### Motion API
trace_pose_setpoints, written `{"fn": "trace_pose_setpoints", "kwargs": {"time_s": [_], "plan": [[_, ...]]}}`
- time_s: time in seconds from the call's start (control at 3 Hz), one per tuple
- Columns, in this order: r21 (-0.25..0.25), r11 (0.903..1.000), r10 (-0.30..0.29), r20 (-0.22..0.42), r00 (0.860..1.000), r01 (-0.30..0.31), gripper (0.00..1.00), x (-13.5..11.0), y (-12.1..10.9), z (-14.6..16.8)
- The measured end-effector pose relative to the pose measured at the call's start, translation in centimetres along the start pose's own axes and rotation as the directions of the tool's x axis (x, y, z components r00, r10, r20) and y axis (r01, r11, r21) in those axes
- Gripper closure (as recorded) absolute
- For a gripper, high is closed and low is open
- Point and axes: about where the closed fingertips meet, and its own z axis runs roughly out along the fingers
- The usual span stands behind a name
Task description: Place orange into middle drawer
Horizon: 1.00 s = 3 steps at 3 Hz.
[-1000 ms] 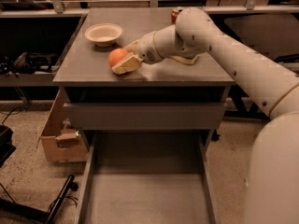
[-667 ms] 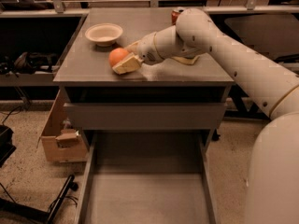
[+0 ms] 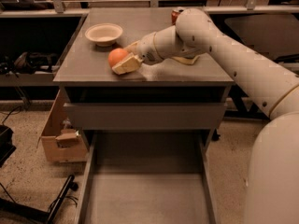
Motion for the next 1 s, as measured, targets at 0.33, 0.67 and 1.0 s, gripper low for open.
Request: {"fn": "trace_pose_setpoints", "kwargs": {"time_s": [0.33, 0.67, 1.0], "plan": [[0.015, 0.9993, -0.035, -0.038, 0.999, 0.036, 1.00, -2.2, -0.1, -1.6], [0.052, 0.9948, -0.083, -0.091, 0.992, 0.088, 1.00, -5.6, 1.8, -4.7], [0.093, 0.9898, -0.093, -0.149, 0.984, 0.108, 1.00, -7.6, 6.4, -8.3]]}}
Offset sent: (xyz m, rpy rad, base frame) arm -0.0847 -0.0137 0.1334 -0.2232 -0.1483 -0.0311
